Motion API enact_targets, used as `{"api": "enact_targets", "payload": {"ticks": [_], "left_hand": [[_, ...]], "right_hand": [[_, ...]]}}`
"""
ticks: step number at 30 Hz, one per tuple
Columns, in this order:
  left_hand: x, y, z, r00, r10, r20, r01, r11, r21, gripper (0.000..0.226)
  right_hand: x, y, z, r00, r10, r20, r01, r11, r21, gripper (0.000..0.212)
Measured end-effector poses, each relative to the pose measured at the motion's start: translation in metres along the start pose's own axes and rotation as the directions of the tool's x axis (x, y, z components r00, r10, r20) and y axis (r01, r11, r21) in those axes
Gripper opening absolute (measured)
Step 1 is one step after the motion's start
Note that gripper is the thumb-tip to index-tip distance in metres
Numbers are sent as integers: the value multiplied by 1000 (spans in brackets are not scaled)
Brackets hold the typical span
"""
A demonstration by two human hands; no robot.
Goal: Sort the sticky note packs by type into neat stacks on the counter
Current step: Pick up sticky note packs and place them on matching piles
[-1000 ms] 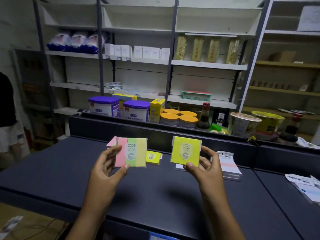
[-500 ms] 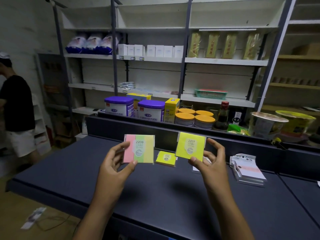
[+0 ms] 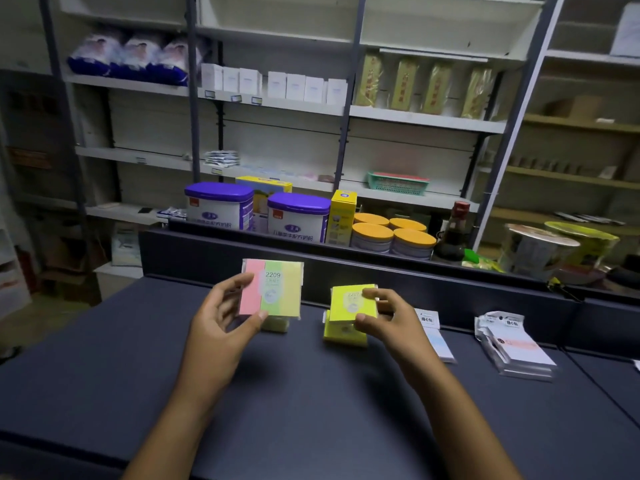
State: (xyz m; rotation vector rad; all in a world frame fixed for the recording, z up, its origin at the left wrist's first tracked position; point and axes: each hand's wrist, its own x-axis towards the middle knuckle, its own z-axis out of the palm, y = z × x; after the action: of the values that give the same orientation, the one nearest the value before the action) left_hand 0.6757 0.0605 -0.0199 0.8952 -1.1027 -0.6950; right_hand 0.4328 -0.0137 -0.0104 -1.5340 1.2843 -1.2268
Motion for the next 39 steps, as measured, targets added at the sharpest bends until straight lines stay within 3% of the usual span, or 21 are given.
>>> {"api": "enact_targets", "payload": {"ticks": [8,16,22,26,34,39], "left_hand": [[28,-9,-20,999,-8,43,7,1000,21,54],[43,-12,-25,998,-29,62,26,998,56,52],[51,-10,-26,993,-52,103,37,990,138,49],[59,-12,-26,990,-64,127,37,979,203,47],[84,-30,-23,974,-136,182,38,888,459,46],[90,-39,-21,963,-183,199,32,808,588,45]], "right_hand": [[12,16,14,999,41,-33,-49,961,-272,37],[12,28,14,1000,12,24,6,767,-642,33],[9,32,13,998,-2,58,41,729,-683,33],[10,24,10,988,-145,53,142,717,-682,31],[28,-9,15,956,-237,172,258,403,-878,48],[32,-16,24,949,-257,181,276,403,-873,47]]}}
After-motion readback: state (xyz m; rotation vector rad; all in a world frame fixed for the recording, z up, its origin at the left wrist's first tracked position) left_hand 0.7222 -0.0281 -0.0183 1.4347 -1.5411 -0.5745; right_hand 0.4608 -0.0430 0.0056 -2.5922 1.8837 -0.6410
